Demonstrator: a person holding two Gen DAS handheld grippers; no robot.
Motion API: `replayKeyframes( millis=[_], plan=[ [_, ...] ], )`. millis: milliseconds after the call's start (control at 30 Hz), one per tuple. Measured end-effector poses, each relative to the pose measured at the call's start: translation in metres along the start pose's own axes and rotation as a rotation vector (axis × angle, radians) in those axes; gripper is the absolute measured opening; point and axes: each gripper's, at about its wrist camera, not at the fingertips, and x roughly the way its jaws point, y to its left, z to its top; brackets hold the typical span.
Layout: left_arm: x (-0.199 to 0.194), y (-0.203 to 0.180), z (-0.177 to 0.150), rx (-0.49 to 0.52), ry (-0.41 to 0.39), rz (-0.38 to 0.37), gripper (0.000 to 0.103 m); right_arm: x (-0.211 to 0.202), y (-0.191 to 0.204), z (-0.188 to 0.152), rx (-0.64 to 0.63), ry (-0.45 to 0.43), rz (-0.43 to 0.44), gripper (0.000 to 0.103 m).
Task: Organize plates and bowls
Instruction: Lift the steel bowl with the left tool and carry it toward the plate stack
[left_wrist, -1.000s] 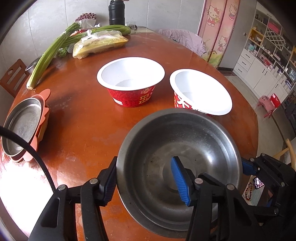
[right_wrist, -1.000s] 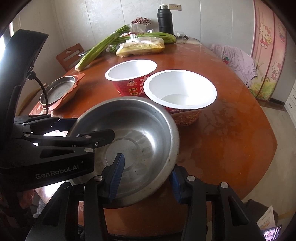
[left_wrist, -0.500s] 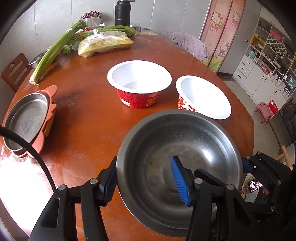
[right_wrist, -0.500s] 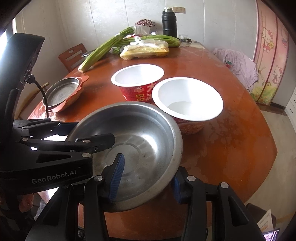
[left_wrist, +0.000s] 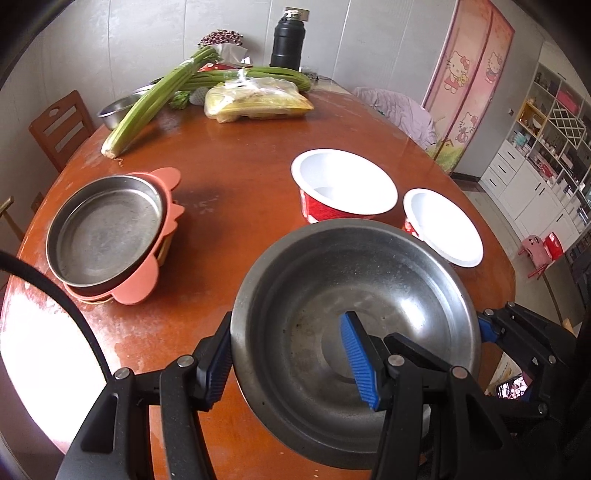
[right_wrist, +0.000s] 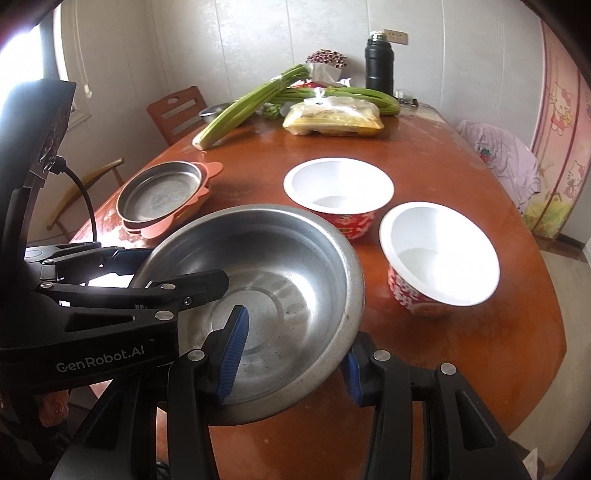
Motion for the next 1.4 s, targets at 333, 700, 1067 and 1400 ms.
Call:
replayKeyframes(
  millis=[333,700,1067,1400],
  plan=[
    [0.023,0.01,0.003,-0.01,0.042,0.0,0.055,0.022,0.0,0.0,0.007,0.049,0.003,0.048],
    [0.036,0.009,0.005,0.014,0.057,0.022,0.055,0.035,-0.001,0.0,-0.001,0.072,-0.009,0.048],
    [0.035,0.008,0.004,0.029,0.056,0.029,0.056,0.039,-0.003,-0.002,0.005,0.097,-0.005,0.048],
    [0.026,0.009,0.003,0.028,0.035,0.035,0.058,0.035,-0.007,-0.003,0.027,0.097,-0.012,0.048]
  ],
)
